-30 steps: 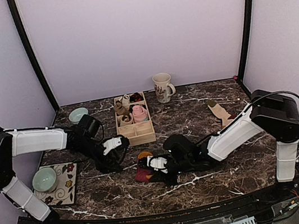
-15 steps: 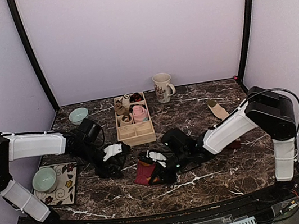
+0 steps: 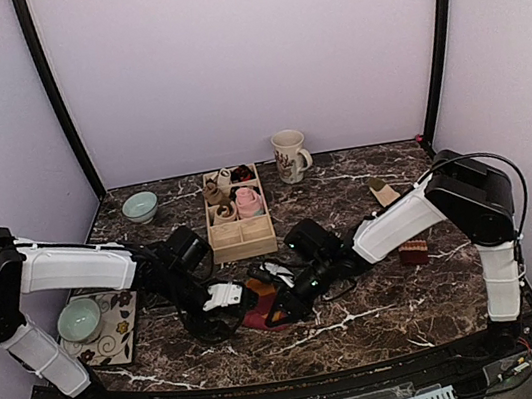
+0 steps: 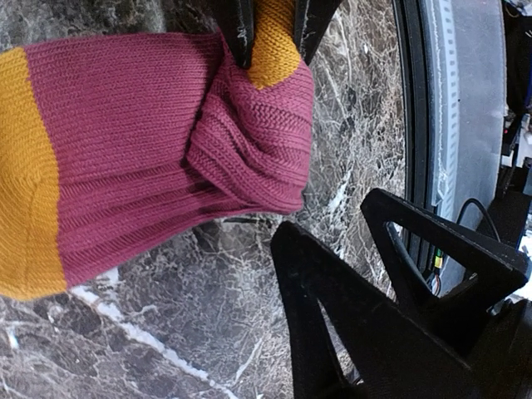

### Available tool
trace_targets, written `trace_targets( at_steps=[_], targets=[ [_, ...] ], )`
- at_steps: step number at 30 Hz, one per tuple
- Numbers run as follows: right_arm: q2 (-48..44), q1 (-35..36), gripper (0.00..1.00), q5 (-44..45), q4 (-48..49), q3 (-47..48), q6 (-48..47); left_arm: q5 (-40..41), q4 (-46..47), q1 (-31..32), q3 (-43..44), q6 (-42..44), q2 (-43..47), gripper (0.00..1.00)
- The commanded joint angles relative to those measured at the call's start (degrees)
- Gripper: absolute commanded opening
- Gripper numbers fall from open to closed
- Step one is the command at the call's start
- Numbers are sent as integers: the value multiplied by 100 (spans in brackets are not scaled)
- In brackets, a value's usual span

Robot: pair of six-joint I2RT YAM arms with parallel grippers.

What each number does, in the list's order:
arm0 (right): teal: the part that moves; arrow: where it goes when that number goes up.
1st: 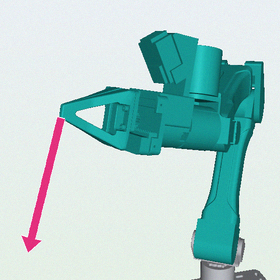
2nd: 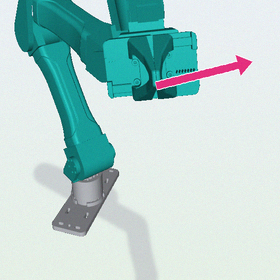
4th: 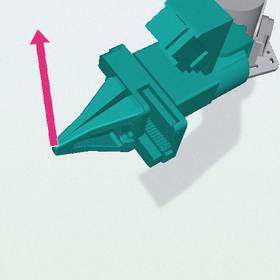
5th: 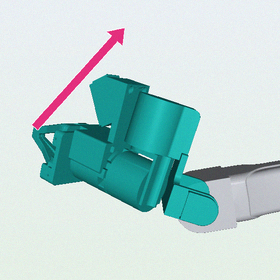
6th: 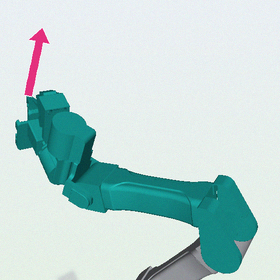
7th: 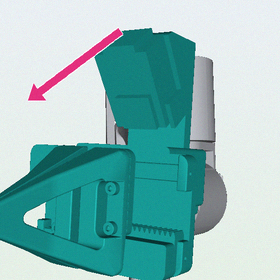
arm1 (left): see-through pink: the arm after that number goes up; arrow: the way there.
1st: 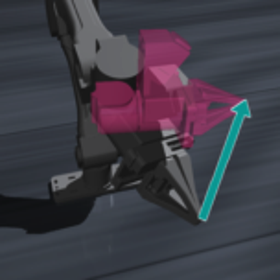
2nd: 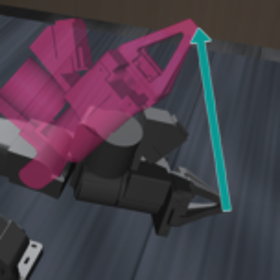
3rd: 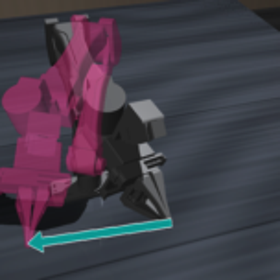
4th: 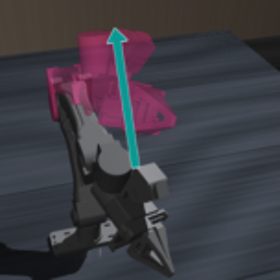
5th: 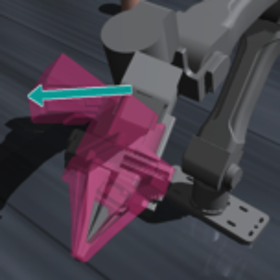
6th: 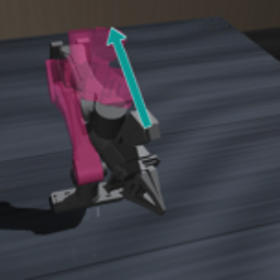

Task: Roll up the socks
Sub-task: Roll the sock at the center of the board.

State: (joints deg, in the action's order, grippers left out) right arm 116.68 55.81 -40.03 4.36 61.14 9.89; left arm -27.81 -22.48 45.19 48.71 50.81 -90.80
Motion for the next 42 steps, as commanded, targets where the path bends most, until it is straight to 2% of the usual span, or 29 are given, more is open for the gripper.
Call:
trace_targets(
  at_steps=[1,7,14,24,30,36,37,39,40,42],
  targets=[
    [584,18,0,423,-1868,-532,365,-5,61,73,39,161,39,54],
    [564,-32,0,347,-1616,-675,549,54,234,238,9,217,-40,56],
    [671,-96,0,367,-1605,-723,657,487,647,543,33,301,-197,55],
    [835,-121,0,362,-1727,-358,795,870,1186,670,63,288,-543,40],
    [946,-121,0,353,-1556,-189,926,887,1198,706,180,319,-760,35],
    [1063,-123,0,252,-1453,-28,1030,922,1218,719,182,333,-917,35],
    [1047,-123,0,284,-1441,-35,1029,908,1184,722,178,340,-921,28],
    [957,-123,0,393,-1379,-102,1001,888,1077,719,205,315,-955,3],
    [883,-128,5,486,-1289,-154,998,841,982,719,253,260,-976,0],
    [629,-127,23,770,-1010,-395,986,683,756,719,331,173,-1020,0]
  ],
)
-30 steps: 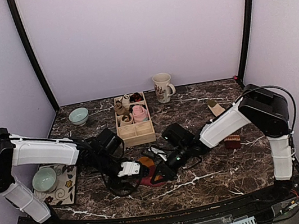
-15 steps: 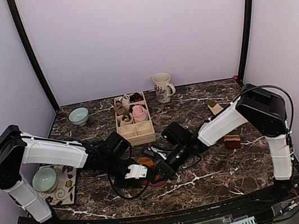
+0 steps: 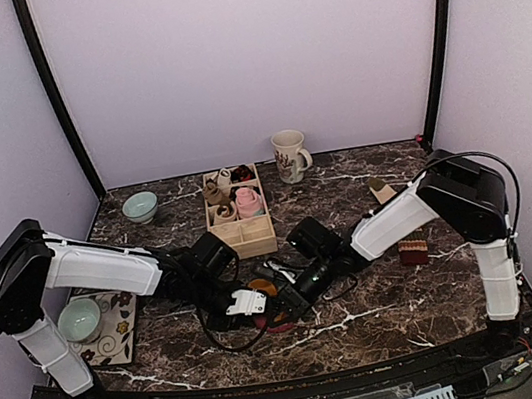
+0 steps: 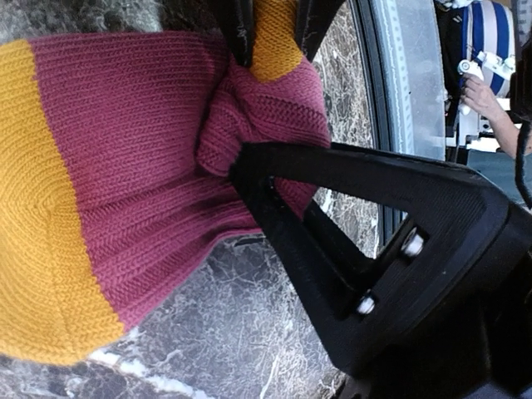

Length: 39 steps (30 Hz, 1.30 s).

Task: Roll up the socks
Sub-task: Roll the sock at the center of the board.

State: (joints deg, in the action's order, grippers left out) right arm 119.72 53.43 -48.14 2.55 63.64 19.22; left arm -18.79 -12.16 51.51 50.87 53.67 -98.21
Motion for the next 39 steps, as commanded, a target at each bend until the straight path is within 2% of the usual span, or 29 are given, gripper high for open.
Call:
trace_targets(
  at_steps=[1,3,4,5,6,10,14,17,19,23,27,29,32,35,39],
  targets=[
    [159,110,29,1827,-694,-733,57,-301,-353,88,139,-164,-285,0],
    [-230,100,40,2258,-582,-905,-24,-449,-428,73,178,-294,-299,0],
    [-380,98,78,2472,-526,-964,-78,-510,-468,58,205,-345,-315,0],
    [-561,98,97,2674,-465,-1018,-113,-579,-534,35,239,-386,-338,0],
    [-749,99,99,2930,-422,-1072,-143,-664,-623,-6,297,-417,-384,0],
    [-1477,94,99,4086,-293,-1340,-201,-911,-1062,-139,585,-457,-623,0],
    [-2528,130,99,5832,-2,-1791,-81,-1010,-1291,-216,770,-473,-760,0],
    [-3535,128,99,6654,618,-2306,-63,-1071,-1525,-269,956,-511,-932,0],
    [-3900,103,99,7081,747,-2531,354,-1126,-1690,-301,1073,-496,-1035,0],
    [-4244,76,99,6563,1167,-2891,150,-1250,-1894,-404,1241,-478,-1168,0],
    [-4492,150,99,5322,2282,-3531,-802,-1541,-2136,-536,1399,-470,-1258,0],
    [-4460,244,99,5047,2419,-3668,-1133,-1694,-2328,-604,1532,-489,-1364,0],
    [-4331,565,99,4927,2295,-3660,-1657,-1906,-2647,-688,1756,-492,-1562,0],
    [-4195,1238,94,5236,2285,-3697,-2347,-1854,-3021,-695,1947,-377,-1828,0],
    [-3913,1805,89,5471,2186,-3499,-2616,-1661,-3189,-697,2126,-314,-2092,0]
  ],
)
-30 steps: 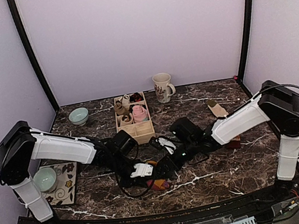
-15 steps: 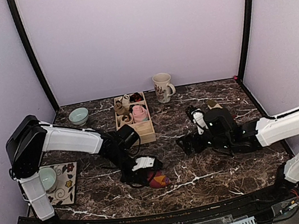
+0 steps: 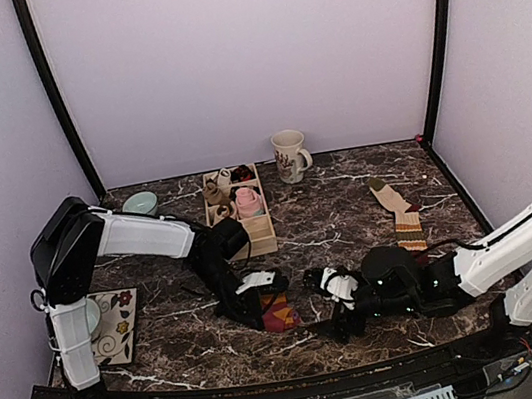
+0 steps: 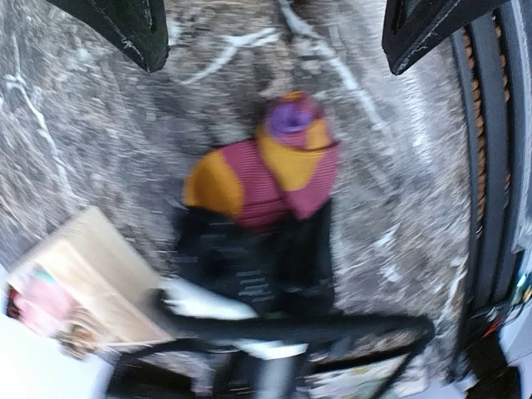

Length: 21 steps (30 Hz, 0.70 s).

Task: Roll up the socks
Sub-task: Roll the sock at the center of the board.

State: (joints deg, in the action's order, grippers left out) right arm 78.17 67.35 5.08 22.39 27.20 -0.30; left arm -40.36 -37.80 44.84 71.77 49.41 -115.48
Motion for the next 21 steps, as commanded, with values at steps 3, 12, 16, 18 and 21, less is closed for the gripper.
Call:
trace_targets(
  at_steps=[3,12,16,18,21],
  targets=[
    [550,726,85,297,305,333,-1009,551,-741,-29,188,116,-502,0],
    [1855,1166,83,1134,846,1060,-2503,709,-1046,-28,341,212,-744,0],
    [2280,1158,80,1227,898,1338,-2928,757,-1045,-31,368,195,-755,0],
    [2439,1126,78,1210,940,1412,-3018,749,-1036,-30,378,187,-756,0],
    [2659,1064,71,1102,890,1545,-3041,749,-997,-30,363,178,-757,0]
  ],
)
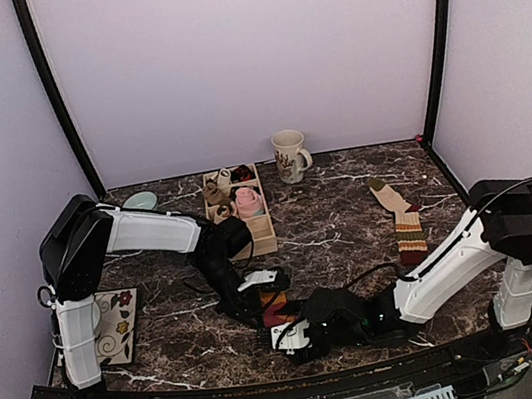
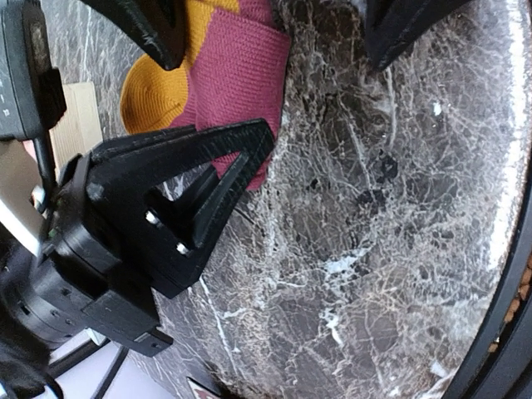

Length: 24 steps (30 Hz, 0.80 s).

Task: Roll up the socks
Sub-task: Roll the sock at the center of the board.

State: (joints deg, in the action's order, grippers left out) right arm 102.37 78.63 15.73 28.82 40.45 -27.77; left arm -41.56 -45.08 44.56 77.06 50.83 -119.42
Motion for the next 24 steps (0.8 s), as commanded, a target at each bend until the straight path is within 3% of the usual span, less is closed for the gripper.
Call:
trace_targets(
  at_steps=[1,4,9,13,15,22,24],
  targets=[
    [311,-92,69,16,227,271,-275,859,-271,-6,-174,35,-363,0],
    [456,-191,58,-126,55,404,-172,851,-273,-7,-180,50,-368,0],
    [693,-376,48,-348,-90,507,-16,845,-328,-8,-126,85,-381,0],
    [864,-535,36,-595,-273,492,211,737,-482,-44,-32,88,-355,5],
    [943,-554,31,-697,-362,411,351,676,-494,-111,-48,45,-284,11],
    [1166,-607,26,-1091,-136,47,1240,761,343,-498,-701,-358,596,41],
    [1238,-648,24,-1294,-251,113,1401,826,543,-562,-861,-473,859,44]
  ],
)
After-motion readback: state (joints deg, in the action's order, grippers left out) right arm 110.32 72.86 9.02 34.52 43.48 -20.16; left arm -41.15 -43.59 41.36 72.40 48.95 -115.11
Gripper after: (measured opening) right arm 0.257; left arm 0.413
